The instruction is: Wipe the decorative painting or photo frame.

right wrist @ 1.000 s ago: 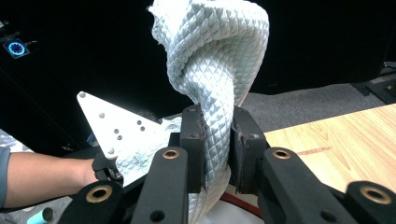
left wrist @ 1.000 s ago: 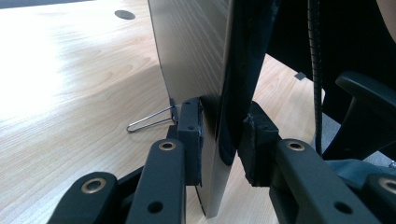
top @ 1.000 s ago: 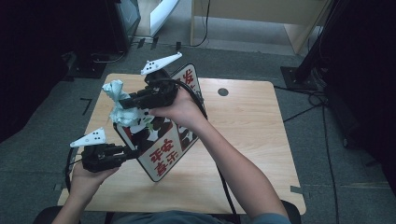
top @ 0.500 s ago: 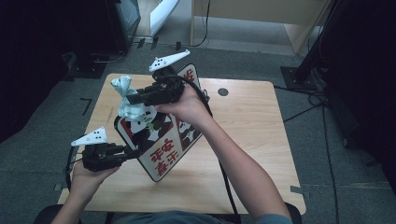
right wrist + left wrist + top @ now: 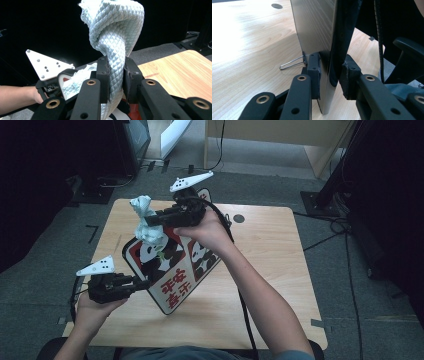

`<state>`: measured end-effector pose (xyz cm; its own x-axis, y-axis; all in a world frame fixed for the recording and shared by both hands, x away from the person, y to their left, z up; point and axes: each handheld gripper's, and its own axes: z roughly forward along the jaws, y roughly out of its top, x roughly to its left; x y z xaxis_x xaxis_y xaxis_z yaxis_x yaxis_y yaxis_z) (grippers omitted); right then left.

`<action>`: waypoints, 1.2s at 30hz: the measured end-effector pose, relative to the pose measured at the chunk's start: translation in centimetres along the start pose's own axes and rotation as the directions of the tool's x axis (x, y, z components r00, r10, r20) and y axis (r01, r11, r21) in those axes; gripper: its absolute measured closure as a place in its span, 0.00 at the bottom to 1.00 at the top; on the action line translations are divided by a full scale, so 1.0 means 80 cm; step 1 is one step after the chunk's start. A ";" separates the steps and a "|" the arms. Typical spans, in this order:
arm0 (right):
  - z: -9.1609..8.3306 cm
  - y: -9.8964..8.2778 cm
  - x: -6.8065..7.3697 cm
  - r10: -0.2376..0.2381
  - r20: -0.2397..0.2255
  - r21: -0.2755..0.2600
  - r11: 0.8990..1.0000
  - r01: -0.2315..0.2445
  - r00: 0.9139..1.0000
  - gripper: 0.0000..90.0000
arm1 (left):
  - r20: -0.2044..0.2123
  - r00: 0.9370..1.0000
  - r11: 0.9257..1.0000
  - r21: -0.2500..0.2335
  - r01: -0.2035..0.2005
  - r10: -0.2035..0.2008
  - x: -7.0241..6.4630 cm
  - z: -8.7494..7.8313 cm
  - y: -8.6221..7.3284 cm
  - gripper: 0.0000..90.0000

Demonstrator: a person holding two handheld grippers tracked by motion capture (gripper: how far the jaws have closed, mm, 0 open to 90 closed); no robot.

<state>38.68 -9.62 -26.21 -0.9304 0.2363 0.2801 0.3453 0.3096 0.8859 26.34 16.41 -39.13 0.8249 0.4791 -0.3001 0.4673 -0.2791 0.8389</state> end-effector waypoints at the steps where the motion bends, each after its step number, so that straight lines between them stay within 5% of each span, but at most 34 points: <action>1: -0.001 0.000 0.000 -0.001 0.002 0.002 1.000 0.001 1.000 0.86 | 0.000 1.000 1.000 0.000 0.000 0.000 0.000 0.000 0.000 0.81; 36: -0.032 0.006 -0.027 0.021 0.126 0.039 0.999 -0.027 0.992 0.87 | 0.012 1.000 1.000 0.009 0.008 -0.008 0.015 -0.005 0.005 0.83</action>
<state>40.50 -12.34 -25.44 -0.8999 0.3573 0.2501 0.3744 0.3389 0.8631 27.36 17.17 -39.00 0.8249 0.4716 -0.3117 0.4764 -0.2831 0.8324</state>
